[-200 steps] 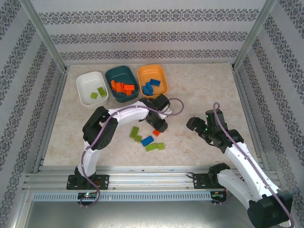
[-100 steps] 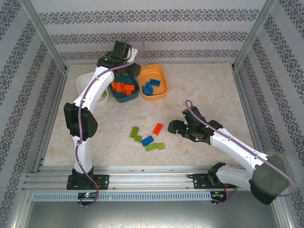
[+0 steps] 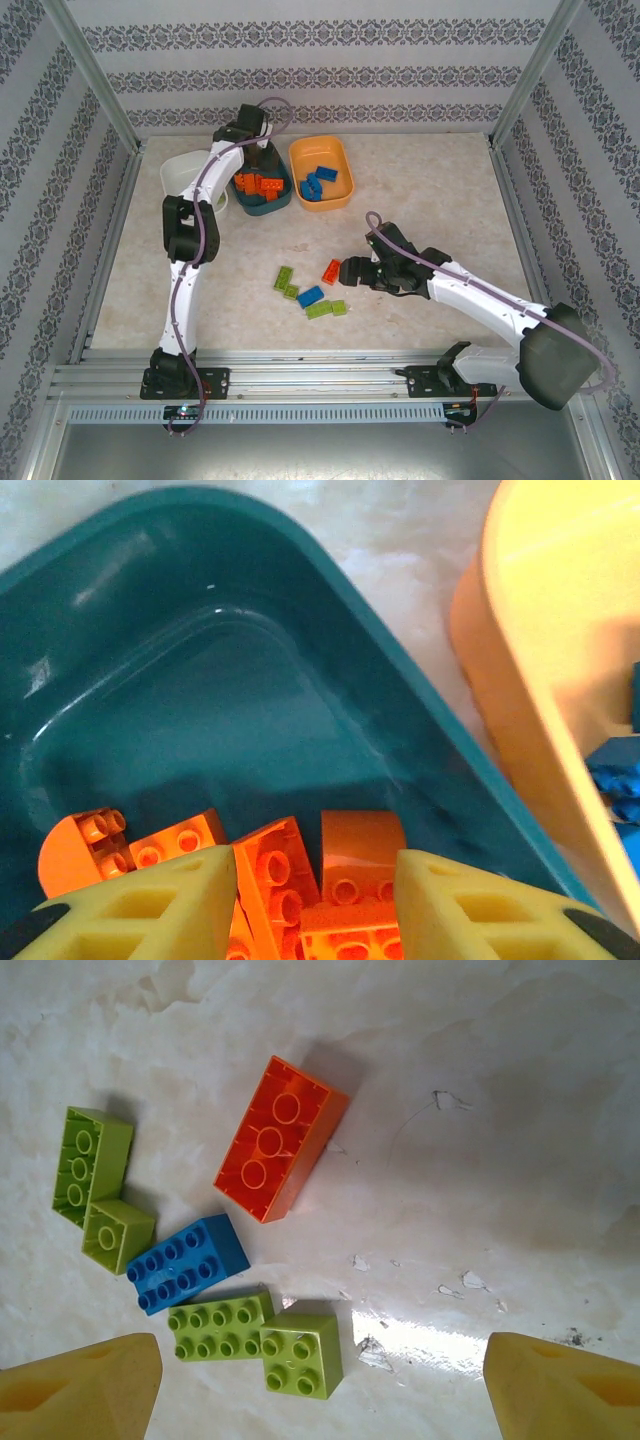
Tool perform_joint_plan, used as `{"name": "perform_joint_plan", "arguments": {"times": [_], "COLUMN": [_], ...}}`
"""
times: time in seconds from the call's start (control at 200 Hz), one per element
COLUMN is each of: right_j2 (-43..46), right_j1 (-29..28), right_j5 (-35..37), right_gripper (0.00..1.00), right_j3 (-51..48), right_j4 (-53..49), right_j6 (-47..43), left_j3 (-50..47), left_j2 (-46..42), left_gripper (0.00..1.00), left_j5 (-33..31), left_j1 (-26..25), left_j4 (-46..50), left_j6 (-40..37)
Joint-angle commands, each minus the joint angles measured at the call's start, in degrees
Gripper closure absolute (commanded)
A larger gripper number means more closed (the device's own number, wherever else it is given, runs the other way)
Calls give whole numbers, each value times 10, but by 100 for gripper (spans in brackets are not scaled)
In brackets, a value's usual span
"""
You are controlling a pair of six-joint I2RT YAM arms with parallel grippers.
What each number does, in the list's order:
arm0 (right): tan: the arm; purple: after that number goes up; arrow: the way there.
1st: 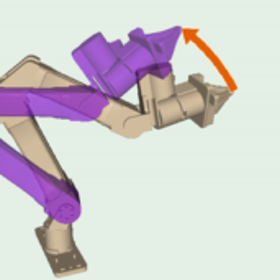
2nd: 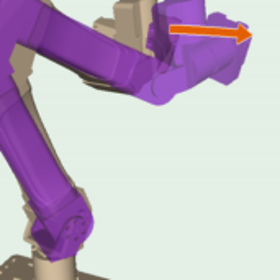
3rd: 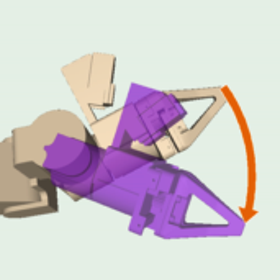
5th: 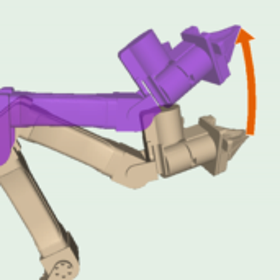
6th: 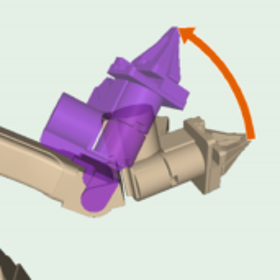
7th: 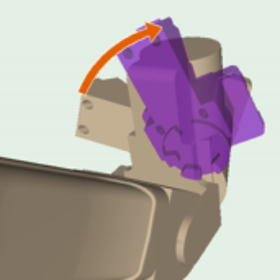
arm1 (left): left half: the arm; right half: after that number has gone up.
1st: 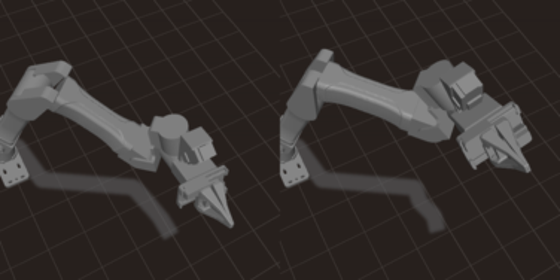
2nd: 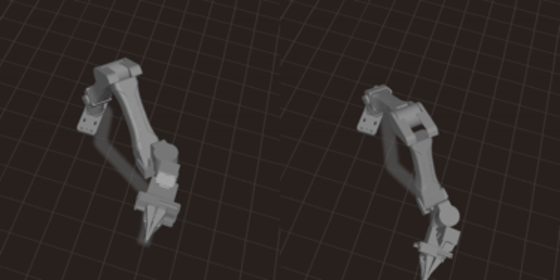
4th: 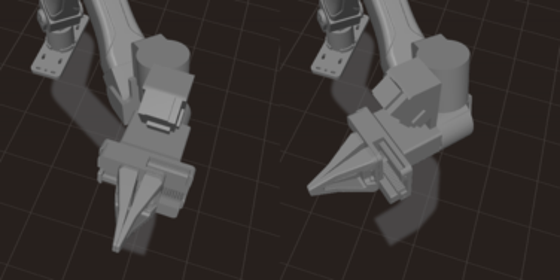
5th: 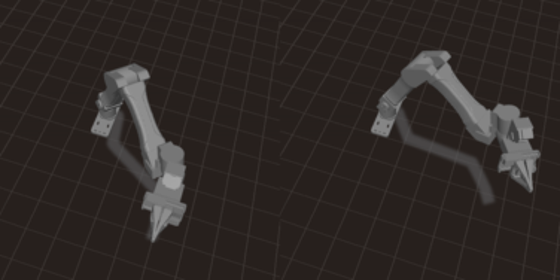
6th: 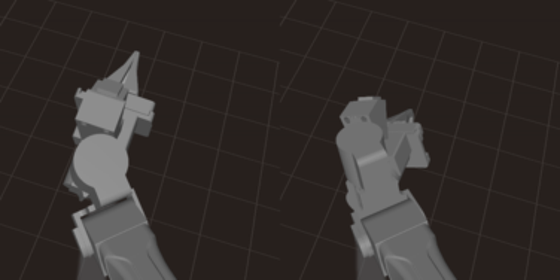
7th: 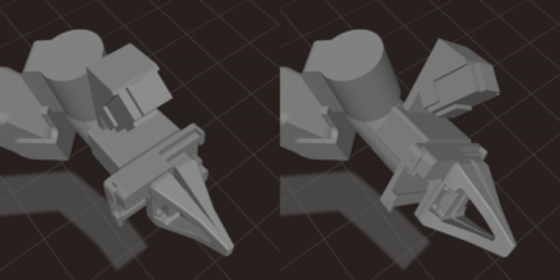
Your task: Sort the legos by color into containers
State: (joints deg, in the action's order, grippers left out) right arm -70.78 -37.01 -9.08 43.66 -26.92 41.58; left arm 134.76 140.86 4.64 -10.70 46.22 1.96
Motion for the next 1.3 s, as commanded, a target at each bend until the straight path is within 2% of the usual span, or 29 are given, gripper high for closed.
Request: {"name": "perform_joint_plan", "arguments": {"times": [0.0, 0.485, 0.635, 1.039, 1.114, 1.294], "right_j2": [-16, -44, -51, -52, -61, -132], "right_j1": [-3, -1, -1, -12, -12, -14], "right_j5": [2, -9, -12, -6, 9, 6], "right_gripper": [16, 14, 14, 14, 14, 15], "right_j3": [6, 1, 3, 1, 4, 40], "right_j4": [-4, 16, 14, 16, -4, 1], "right_j6": [-24, -30, -28, -17, -6, 4], "left_j3": [39, 73, 74, 71, 45, -139], "left_j2": [-4, 20, 25, 11, -4, -109], "left_gripper": [54, 53, 41, 33, 33, 29], "left_j5": [-3, -1, -5, 4, 29, 36], "left_j1": [3, 5, 5, 4, -3, -43], "left_j4": [7, 16, 15, 43, 56, -20], "left_j6": [13, 5, 4, 6, 11, 2]}}
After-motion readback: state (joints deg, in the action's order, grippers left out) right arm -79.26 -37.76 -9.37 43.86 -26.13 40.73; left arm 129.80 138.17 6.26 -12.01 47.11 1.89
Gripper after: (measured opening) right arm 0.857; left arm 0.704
